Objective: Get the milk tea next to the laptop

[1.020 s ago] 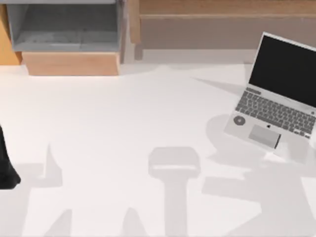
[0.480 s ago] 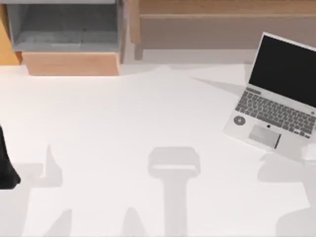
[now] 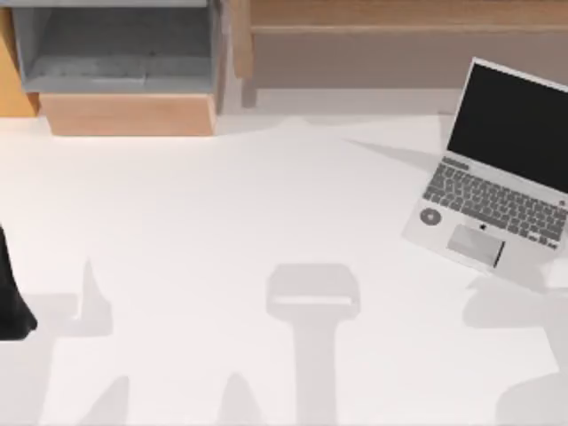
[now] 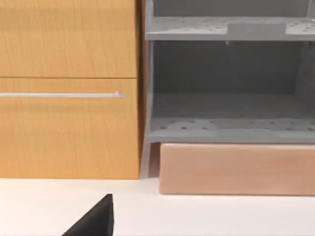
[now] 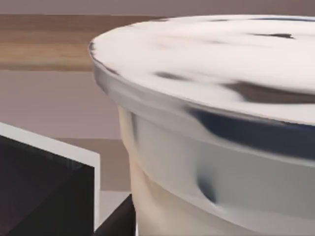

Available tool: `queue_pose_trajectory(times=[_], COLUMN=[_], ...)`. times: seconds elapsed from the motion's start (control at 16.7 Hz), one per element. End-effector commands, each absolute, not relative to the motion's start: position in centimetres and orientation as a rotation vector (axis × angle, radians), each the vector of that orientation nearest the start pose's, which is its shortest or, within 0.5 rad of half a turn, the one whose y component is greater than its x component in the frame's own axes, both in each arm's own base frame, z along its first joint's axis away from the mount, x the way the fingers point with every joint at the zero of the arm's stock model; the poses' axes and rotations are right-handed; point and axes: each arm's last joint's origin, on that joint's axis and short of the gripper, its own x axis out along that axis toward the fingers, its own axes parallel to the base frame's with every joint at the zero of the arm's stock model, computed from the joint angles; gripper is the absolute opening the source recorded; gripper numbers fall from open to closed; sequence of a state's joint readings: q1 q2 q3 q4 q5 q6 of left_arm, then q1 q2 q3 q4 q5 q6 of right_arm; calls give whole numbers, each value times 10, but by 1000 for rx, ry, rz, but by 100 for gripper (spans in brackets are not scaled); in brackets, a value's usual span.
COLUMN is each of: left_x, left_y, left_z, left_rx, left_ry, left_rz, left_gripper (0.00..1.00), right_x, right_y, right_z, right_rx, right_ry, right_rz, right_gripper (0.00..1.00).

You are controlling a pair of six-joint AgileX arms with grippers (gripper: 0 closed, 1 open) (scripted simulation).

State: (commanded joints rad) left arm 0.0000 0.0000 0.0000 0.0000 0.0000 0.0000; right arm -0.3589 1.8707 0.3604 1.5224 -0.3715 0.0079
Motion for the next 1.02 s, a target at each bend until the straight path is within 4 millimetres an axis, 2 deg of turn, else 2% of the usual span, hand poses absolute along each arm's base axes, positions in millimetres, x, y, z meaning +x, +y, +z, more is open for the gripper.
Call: queue_pose_trajectory(times=[0.6,1.02], left_x=[106,106], left_y=[-1,-1], left_z=[160,160], left_rx=[0,0], left_ry=[0,0], left_rz=[0,0], left_gripper=[100,100], right_x=[267,269], right_y=[-88,-89], right_z=[114,107], right_rx=[-41,-53], right_ry=[-84,-108], right_rz=[30,29], right_gripper=[0,0])
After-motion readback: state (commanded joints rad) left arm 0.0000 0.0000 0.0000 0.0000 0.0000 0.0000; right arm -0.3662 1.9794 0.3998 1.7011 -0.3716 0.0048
